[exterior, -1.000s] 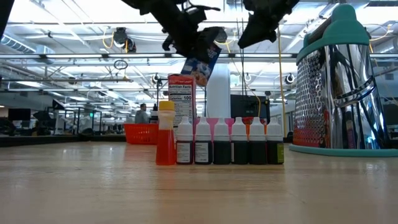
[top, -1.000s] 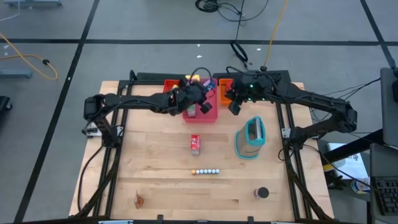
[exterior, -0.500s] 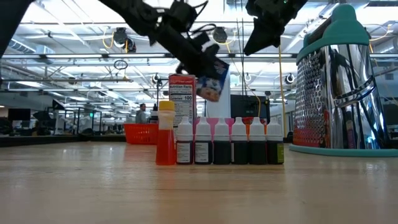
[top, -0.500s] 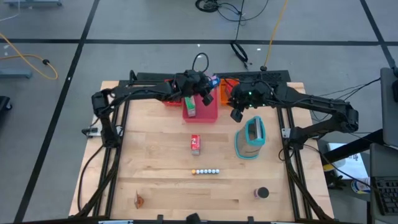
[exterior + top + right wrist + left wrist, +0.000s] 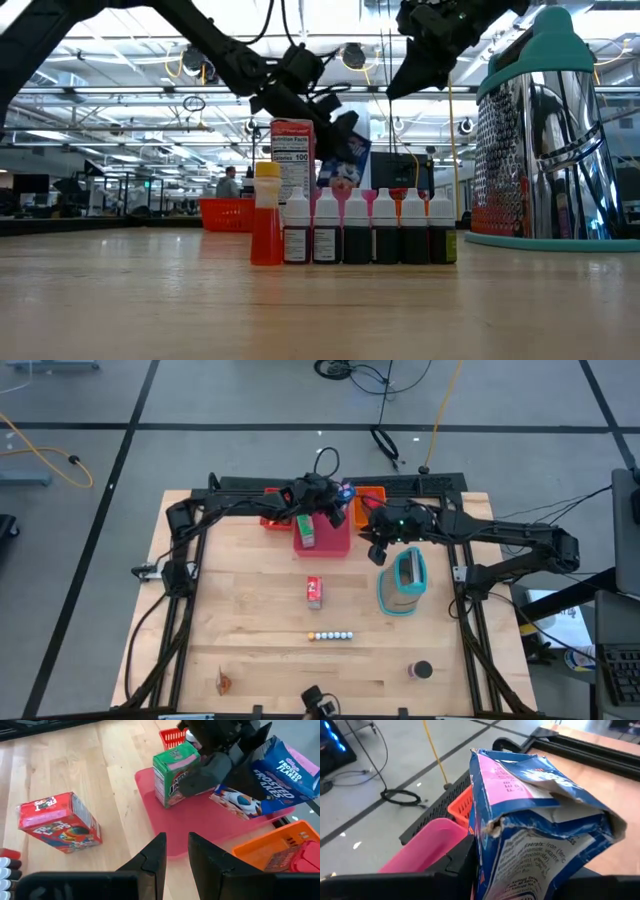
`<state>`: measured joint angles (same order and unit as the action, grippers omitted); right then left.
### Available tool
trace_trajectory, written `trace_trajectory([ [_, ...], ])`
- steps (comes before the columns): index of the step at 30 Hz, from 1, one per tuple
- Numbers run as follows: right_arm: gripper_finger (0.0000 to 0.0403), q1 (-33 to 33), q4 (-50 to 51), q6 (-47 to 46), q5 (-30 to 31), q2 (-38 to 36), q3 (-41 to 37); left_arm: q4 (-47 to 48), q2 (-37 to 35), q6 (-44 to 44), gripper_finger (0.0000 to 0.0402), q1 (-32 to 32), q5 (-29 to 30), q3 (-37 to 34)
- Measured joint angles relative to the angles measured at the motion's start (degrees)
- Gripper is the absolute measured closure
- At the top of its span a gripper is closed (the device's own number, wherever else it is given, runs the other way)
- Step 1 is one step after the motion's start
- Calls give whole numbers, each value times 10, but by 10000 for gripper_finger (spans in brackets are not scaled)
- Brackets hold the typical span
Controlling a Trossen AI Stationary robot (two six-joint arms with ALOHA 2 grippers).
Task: Pick & Place Kitchen Items
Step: Put the blue cereal box into the pink bin
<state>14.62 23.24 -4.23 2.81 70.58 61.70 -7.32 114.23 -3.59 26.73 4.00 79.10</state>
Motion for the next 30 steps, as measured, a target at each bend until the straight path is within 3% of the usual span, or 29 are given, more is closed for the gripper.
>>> trace_trajectory([
  [8, 328, -9, -30, 2, 0, 0, -8, 0, 8, 4, 259, 7, 8, 0],
  [20, 328, -9, -31, 2, 0, 0, -8, 1, 8, 4, 169, 7, 10, 0],
  [30, 328, -9, -31, 2, 0, 0, -8, 2, 5, 7, 162, 7, 10, 0],
])
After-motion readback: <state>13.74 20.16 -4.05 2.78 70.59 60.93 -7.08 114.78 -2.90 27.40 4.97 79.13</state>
